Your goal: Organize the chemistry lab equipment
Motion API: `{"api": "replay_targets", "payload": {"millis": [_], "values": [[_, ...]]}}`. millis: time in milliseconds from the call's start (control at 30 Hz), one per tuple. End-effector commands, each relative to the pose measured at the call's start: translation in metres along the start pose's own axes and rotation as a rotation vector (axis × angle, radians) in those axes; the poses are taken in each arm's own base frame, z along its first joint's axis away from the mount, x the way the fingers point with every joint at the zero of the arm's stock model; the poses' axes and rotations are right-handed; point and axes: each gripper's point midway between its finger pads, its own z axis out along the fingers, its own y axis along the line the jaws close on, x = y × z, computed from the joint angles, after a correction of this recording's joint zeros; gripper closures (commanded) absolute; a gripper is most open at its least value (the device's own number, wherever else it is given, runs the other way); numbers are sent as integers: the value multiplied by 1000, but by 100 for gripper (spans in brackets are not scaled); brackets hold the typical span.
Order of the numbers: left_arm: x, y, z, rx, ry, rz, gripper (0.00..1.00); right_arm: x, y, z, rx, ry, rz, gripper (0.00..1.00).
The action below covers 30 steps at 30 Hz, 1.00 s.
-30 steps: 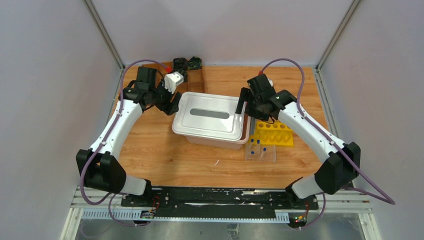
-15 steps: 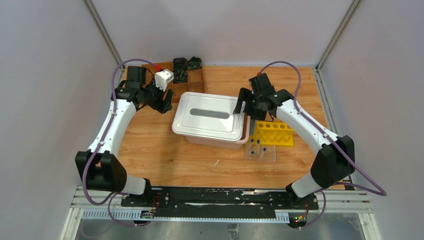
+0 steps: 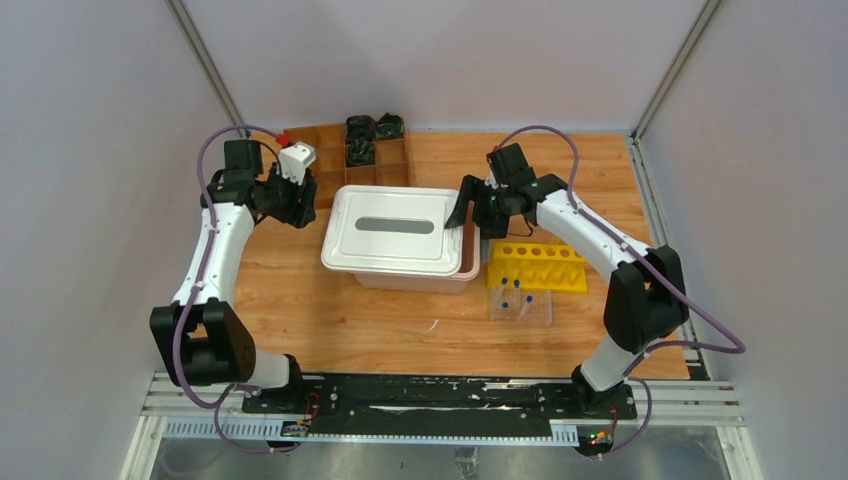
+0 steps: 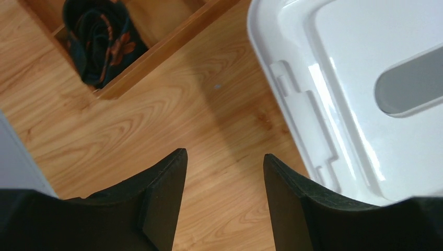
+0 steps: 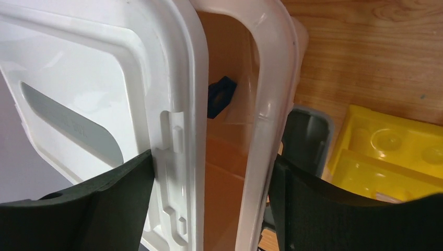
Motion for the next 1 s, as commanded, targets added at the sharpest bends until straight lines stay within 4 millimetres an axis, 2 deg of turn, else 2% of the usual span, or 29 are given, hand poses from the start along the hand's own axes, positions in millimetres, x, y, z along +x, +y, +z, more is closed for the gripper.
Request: {"api": "replay_targets", "payload": {"millis": [0, 133, 333, 467, 600, 800, 967], "values": [[5, 28, -12, -96, -18, 21, 40, 12, 21, 11, -70, 79, -38, 23], [18, 34, -13, -120, 5, 16, 40, 11, 41, 14, -94, 75, -83, 28], [20, 24, -9, -82, -18, -10, 42, 6, 59, 7, -52, 26, -165, 32], [25, 17, -4, -49, -16, -37, 43, 5, 56, 5, 17, 16, -199, 37], [26, 10, -1, -21, -29, -58, 45, 6, 44, 9, 80, 33, -211, 44], [22, 2, -3, 4, -47, -51, 45, 11, 30, 13, 139, 59, -221, 38], [19, -1, -4, 8, -54, -40, 46, 8, 25, 10, 173, 51, -223, 37]]}}
